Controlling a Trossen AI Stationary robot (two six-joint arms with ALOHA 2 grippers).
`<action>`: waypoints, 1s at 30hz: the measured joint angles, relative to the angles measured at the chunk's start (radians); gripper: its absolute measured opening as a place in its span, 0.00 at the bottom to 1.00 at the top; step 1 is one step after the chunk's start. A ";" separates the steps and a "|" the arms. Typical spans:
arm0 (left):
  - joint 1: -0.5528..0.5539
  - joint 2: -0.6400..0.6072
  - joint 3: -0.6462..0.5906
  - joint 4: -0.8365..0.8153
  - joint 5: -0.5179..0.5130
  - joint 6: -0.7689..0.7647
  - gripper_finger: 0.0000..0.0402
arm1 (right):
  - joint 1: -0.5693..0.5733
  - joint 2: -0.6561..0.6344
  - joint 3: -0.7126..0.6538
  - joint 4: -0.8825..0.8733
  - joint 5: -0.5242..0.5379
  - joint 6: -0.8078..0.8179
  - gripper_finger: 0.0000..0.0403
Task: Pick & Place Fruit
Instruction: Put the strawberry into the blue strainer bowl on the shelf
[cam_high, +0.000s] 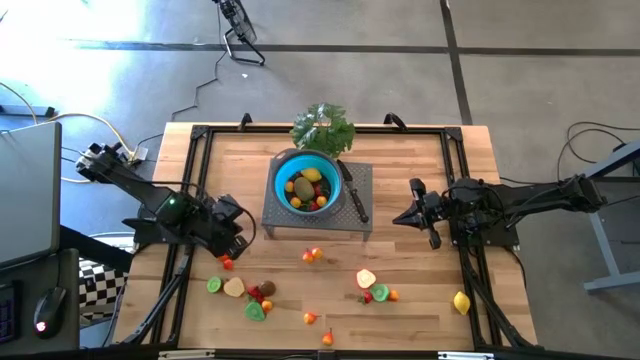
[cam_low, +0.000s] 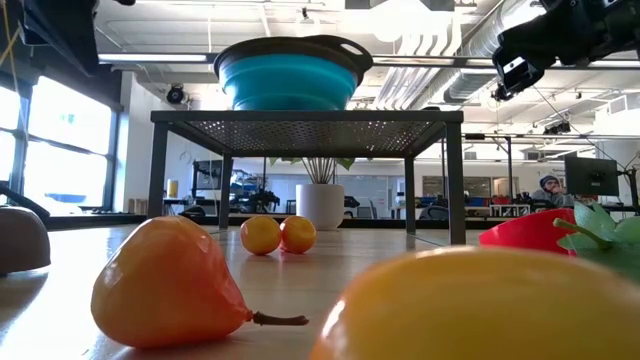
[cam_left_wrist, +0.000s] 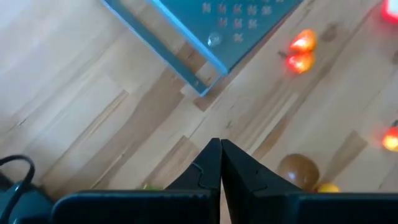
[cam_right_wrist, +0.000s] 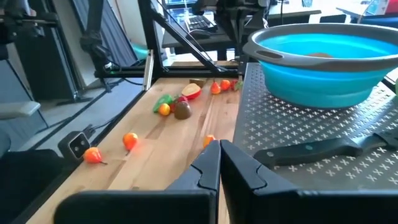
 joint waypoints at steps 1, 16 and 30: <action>0.000 0.005 0.000 -0.003 0.005 -0.004 0.01 | 0.000 0.000 0.000 -0.001 0.000 0.000 0.01; 0.000 0.007 0.000 -0.016 0.024 0.031 0.04 | 0.000 0.000 0.000 -0.008 -0.033 -0.011 0.01; 0.000 0.007 0.000 -0.132 -0.020 0.087 0.50 | 0.000 0.000 0.000 -0.008 -0.031 -0.011 0.01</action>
